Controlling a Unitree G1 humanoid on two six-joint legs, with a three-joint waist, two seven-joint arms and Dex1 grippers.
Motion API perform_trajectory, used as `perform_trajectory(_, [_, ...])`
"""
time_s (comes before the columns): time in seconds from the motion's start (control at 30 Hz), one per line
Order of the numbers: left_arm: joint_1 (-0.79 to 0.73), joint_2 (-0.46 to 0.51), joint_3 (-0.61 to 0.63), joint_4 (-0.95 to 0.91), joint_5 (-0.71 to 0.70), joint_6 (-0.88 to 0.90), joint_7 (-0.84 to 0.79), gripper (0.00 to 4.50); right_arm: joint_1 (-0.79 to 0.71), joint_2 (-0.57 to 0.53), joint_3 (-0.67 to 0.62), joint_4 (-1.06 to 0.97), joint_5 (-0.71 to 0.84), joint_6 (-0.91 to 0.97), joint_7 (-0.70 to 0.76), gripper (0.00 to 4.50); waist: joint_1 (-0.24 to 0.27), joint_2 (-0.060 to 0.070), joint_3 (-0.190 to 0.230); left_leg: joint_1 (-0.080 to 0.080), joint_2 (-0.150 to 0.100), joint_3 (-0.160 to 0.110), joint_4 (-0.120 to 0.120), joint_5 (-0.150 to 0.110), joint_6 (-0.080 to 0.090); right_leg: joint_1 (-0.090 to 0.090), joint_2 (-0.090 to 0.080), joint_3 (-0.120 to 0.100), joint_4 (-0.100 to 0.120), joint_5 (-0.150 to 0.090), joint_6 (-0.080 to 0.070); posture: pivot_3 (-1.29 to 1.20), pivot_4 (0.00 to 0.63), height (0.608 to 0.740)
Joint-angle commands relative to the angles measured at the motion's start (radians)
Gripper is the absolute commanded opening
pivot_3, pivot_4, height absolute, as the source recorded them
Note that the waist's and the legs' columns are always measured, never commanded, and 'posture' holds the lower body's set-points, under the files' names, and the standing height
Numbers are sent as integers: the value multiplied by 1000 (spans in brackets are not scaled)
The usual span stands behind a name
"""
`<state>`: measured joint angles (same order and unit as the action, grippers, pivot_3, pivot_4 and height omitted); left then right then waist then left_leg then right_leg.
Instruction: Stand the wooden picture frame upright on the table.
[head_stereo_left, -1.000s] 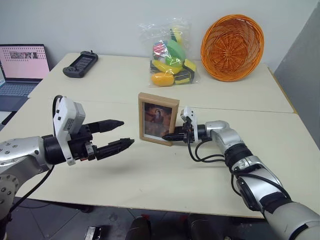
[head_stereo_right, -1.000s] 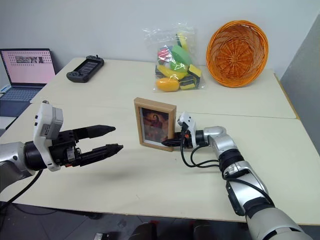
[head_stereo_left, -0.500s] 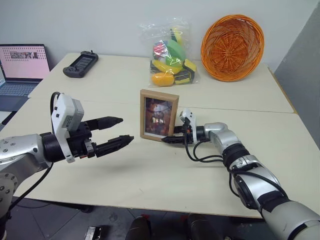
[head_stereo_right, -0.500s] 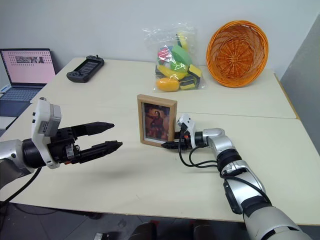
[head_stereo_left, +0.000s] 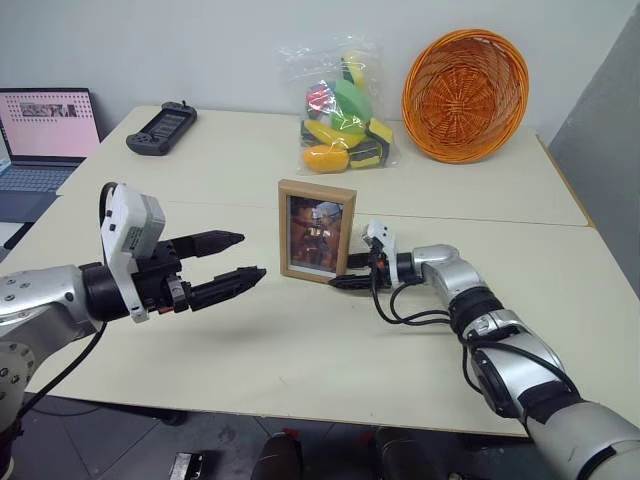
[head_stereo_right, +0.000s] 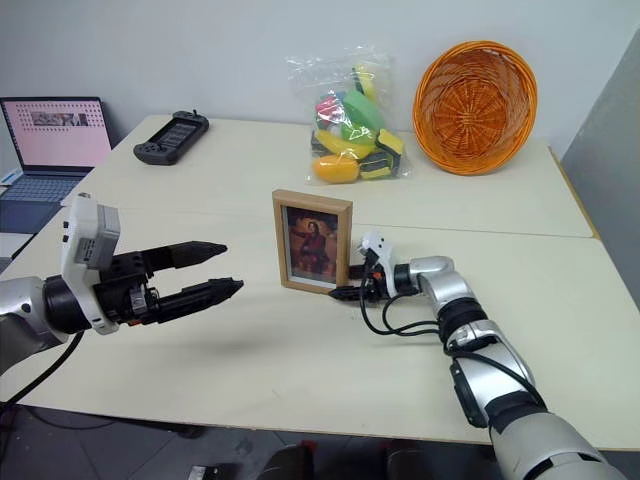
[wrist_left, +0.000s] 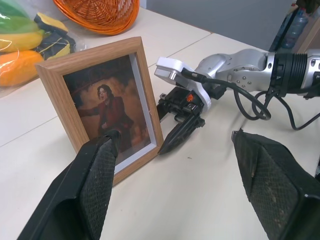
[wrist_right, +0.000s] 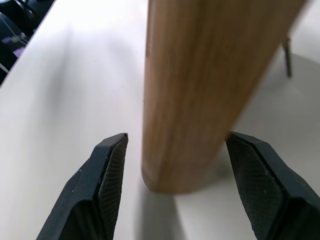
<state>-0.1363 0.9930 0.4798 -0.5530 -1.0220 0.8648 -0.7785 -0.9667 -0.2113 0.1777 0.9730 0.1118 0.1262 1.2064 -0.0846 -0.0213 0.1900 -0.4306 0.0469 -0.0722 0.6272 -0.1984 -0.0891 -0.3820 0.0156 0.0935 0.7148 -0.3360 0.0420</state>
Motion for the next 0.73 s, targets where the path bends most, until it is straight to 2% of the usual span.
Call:
perform_trajectory(0.03, [-1, -1, -12, 7, 18, -25, -19, 3805, 17, -76, -18, -106, 0, 15, 45, 3248, 1, 0, 0, 0, 0, 0, 0, 0, 0, 0, 0, 0, 0, 0, 0, 0, 150, 740])
perform_trajectory(0.23, [-33, -51, -75, 27, 27, -21, 24, 3805, 106, -186, -63, -350, 35, 131, 12, 3248, 1, 0, 0, 0, 0, 0, 0, 0, 0, 0, 0, 0, 0, 0, 0, 0, 150, 740])
perform_trajectory(0.33, [-47, -95, -101, 28, 25, -10, 75, 3805, 193, -213, -137, -558, 41, 141, -134, 3248, 2, 0, 0, 0, 0, 0, 0, 0, 0, 0, 0, 0, 0, 0, 0, 0, 150, 740])
perform_trajectory(0.4, [-60, -131, -112, 38, 37, -10, 131, 3805, 259, -211, -208, -718, 79, 252, -246, 3248, 1, 0, 0, 0, 0, 0, 0, 0, 0, 0, 0, 1, 0, 0, 0, 0, 150, 740])
perform_trajectory(0.53, [-78, -164, -125, 62, 59, -12, 178, 3805, 413, -201, -287, -1000, 159, 438, -368, 3248, 5, 0, 0, -1, 0, -1, -1, 0, 0, 0, 0, 1, -1, 0, 0, 0, 150, 740])
perform_trajectory(0.73, [-129, -138, -136, 122, 30, 50, 174, 3805, 628, -166, -341, -1328, 299, 676, -501, 3248, 7, 0, 0, -1, 0, 0, 0, 0, 0, 1, 0, 2, -1, 0, 0, 0, 150, 740])
